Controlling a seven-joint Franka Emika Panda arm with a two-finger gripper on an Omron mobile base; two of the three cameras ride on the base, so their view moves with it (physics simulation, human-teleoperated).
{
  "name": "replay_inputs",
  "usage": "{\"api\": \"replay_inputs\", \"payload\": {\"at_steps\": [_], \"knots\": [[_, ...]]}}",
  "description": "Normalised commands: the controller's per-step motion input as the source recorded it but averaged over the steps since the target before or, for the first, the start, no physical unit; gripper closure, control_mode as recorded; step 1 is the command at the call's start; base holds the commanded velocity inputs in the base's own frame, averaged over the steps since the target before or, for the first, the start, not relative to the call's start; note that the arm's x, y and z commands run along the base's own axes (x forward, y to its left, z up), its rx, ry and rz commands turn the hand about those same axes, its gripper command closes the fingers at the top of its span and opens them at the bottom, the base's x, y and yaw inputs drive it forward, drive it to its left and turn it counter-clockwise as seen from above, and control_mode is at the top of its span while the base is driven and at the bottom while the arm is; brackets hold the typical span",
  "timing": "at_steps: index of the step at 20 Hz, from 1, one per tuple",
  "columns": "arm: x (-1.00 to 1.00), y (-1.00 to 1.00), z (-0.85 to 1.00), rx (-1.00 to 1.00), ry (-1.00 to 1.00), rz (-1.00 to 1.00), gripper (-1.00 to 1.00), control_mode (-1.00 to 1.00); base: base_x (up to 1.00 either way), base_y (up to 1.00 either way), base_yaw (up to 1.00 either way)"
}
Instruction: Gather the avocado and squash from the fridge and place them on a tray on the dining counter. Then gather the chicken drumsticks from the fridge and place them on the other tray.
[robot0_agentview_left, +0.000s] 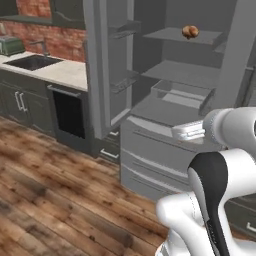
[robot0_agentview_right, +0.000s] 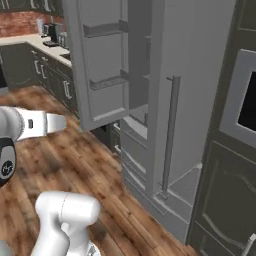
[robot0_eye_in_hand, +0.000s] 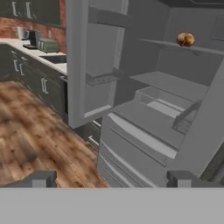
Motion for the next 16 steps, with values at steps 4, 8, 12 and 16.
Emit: {"api": "replay_inputs", "payload": {"at_steps": [4, 8, 12, 16], "knots": [[0.00, 0.00, 0.00, 0.00, 0.00, 0.00, -1.00, 1.00, 0.49, 0.33, -0.36], [0.00, 0.00, 0.00, 0.00, 0.00, 0.00, -1.00, 1.00, 0.50, 0.33, -0.36], [0.00, 0.00, 0.00, 0.00, 0.00, 0.00, -1.00, 1.00, 0.52, 0.31, -0.36], [0.00, 0.00, 0.00, 0.00, 0.00, 0.00, -1.00, 1.00, 0.57, 0.24, -0.34]]}}
